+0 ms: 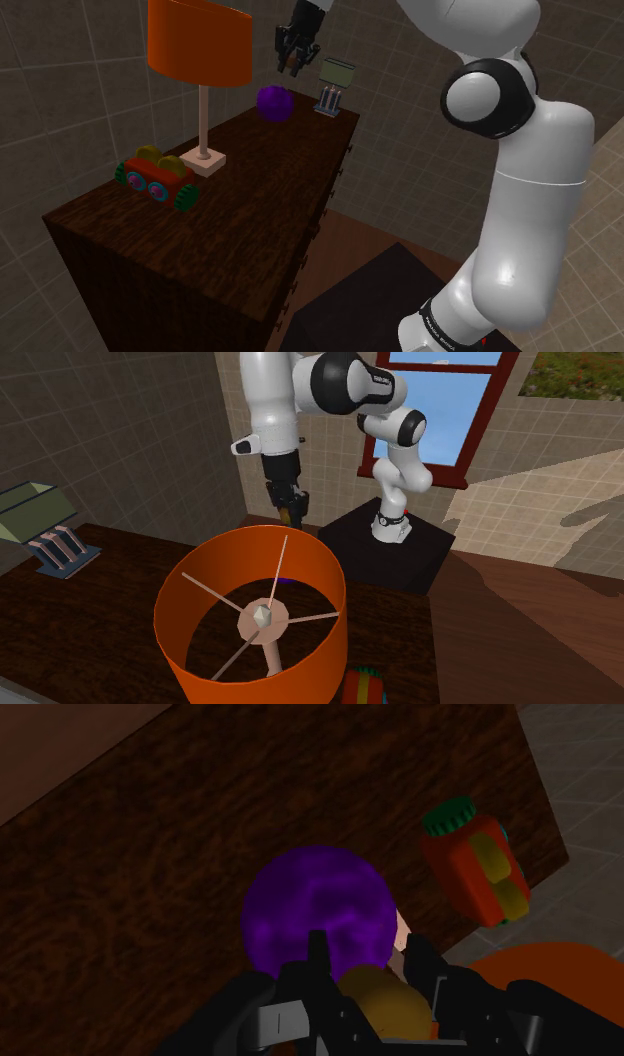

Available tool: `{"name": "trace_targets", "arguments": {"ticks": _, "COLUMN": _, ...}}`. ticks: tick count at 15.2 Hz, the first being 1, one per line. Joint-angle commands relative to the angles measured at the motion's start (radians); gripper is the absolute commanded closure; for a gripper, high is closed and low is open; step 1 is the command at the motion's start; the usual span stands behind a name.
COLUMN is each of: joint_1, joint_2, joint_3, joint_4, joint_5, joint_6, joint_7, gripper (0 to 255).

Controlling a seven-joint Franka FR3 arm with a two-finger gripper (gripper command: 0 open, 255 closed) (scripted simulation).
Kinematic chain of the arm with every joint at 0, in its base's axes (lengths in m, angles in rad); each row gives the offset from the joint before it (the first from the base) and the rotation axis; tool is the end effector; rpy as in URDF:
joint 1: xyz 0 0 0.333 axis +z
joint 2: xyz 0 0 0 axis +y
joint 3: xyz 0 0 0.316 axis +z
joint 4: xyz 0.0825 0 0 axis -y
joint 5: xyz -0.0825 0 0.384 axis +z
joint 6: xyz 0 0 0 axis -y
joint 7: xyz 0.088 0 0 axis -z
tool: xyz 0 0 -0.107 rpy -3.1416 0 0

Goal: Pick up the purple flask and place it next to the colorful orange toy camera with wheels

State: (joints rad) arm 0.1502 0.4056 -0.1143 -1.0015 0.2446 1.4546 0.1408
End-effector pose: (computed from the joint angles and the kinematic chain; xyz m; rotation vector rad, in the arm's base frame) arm 0.6551 0.0715 0.6355 -2.9391 0.0883 -0.0447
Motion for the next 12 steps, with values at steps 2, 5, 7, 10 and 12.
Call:
{"name": "trace_targets", "arguments": {"ticks": 2, "joint_1": 0.046, "joint_2": 0.040, "joint_3": 0.017, "joint_4": 0.043, "joint_5": -0.007, "joint_6": 0.011, "joint_7": 0.063, "gripper": 255}}
{"name": "trace_targets", "arguments": {"ticks": 5, "joint_1": 0.088, "joint_2": 0.096, "joint_3": 0.033, "joint_4": 0.115, "joint_5": -0.013, "joint_6": 0.007, "joint_7": 0.123, "gripper": 255}}
{"name": "trace_targets", "arguments": {"ticks": 7, "joint_1": 0.115, "joint_2": 0.147, "joint_3": 0.043, "joint_4": 0.187, "joint_5": -0.018, "joint_6": -0.006, "joint_7": 0.164, "gripper": 255}}
{"name": "trace_targets", "arguments": {"ticks": 10, "joint_1": 0.147, "joint_2": 0.203, "joint_3": 0.051, "joint_4": 0.253, "joint_5": -0.022, "joint_6": -0.009, "joint_7": 0.205, "gripper": 255}}
{"name": "trace_targets", "arguments": {"ticks": 12, "joint_1": 0.153, "joint_2": 0.164, "joint_3": 0.048, "joint_4": 0.160, "joint_5": -0.024, "joint_6": 0.045, "joint_7": 0.195, "gripper": 255}}
